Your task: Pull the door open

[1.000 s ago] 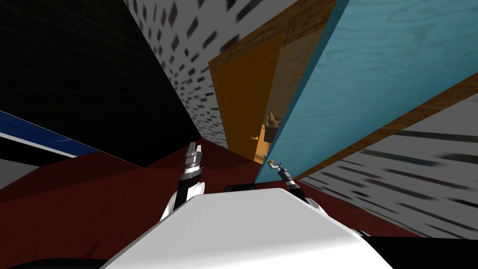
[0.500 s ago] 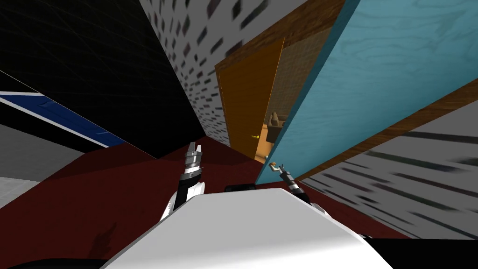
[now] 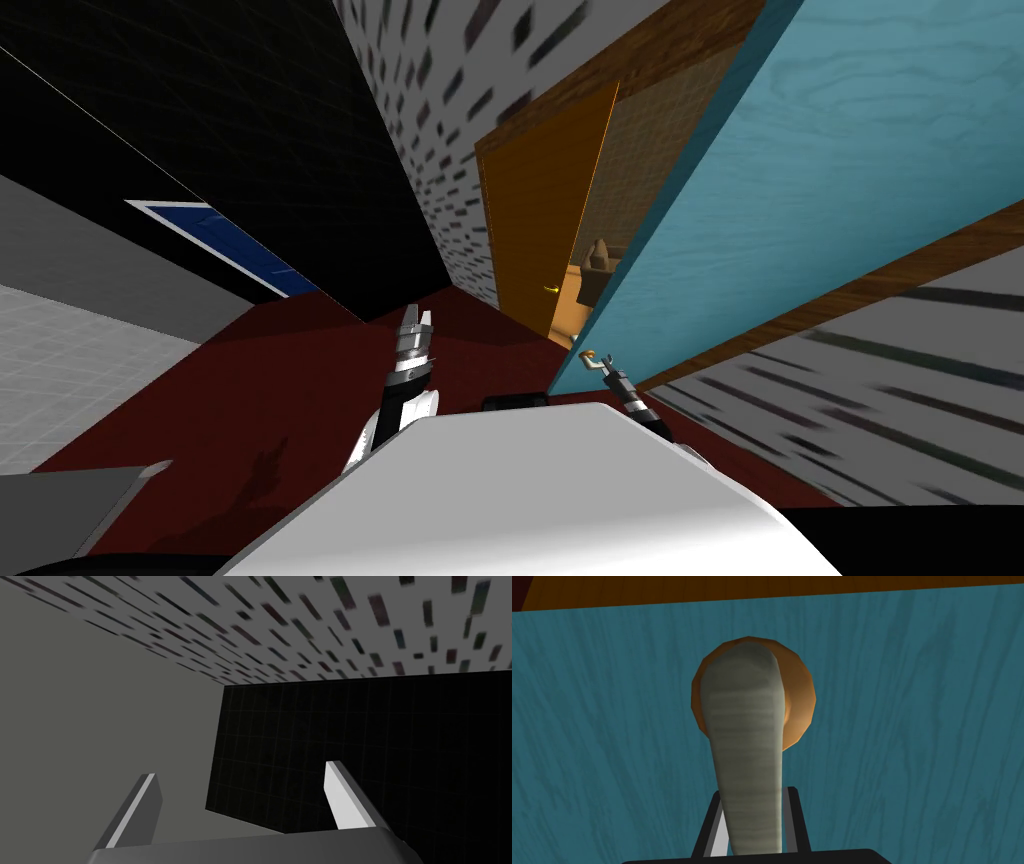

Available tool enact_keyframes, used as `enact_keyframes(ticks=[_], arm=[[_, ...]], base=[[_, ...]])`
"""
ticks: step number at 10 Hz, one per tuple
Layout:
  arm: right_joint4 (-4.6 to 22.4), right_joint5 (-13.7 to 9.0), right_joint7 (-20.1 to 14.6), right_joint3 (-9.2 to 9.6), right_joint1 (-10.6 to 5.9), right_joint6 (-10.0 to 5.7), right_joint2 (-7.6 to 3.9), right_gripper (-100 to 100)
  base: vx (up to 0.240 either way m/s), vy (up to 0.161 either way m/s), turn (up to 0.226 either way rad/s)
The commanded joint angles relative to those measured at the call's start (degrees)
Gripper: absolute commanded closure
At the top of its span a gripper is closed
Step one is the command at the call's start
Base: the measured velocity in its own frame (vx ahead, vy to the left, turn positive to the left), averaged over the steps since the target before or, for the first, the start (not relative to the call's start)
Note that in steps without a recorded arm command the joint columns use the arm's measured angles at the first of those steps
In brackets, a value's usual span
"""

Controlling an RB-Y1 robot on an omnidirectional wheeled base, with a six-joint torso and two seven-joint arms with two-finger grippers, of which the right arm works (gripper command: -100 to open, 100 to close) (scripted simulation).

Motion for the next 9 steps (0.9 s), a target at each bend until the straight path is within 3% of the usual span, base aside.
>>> enact_keyframes(ticks=[1, 2, 4, 8, 9], arm=[[1.97, 0.34, 0.16, 0.35, -0.57, -1.66, 0.36, 100], [2.56, 0.59, 0.08, 0.25, -0.25, -2.74, 0.33, 100], [2.77, 0.67, 0.05, 0.22, -0.14, -3.1, 0.32, 100], [4.44, 1.36, -0.18, -0.06, 0.76, -6.13, 0.24, 100], [4.95, 0.97, -0.13, -0.44, 0.08, -5.82, -0.37, 100]], base=[[-0.139, -0.034, 0.039], [-0.149, -0.048, 0.141], [-0.129, -0.052, 0.101], [-0.21, -0.073, 0.212], [-0.109, -0.029, 0.02]])
